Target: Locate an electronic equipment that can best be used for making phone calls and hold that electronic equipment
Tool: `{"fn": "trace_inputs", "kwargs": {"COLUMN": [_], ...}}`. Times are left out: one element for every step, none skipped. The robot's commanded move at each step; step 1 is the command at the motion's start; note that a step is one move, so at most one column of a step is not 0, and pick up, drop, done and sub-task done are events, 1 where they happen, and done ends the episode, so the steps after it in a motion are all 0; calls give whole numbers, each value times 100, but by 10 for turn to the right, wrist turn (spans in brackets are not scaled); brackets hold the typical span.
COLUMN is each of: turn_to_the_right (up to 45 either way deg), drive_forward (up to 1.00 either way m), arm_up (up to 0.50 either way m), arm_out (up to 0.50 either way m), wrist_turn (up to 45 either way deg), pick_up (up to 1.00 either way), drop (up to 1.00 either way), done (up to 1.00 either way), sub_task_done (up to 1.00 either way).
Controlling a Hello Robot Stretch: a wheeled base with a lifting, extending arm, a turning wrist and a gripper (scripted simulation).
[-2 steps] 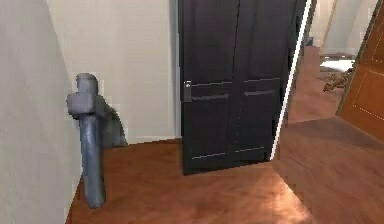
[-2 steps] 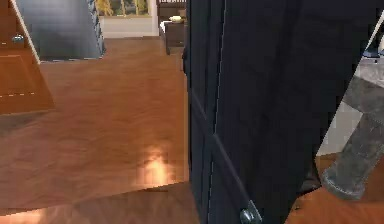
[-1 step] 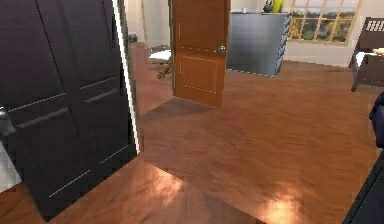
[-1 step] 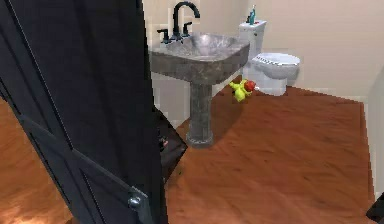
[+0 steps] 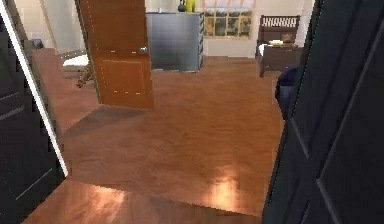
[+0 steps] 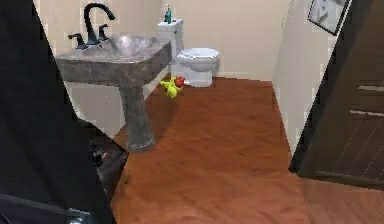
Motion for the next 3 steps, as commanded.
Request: {"fn": "trace_inputs", "kwargs": {"turn_to_the_right": [0,60,0], "drive_forward": [100,0,40], "arm_up": [0,0,0], "arm_out": [0,0,0], "wrist_turn": [0,0,0], "pick_up": [0,0,0], "drop": [0,0,0], "done": [0,0,0], "sub_task_done": [0,0,0]}}
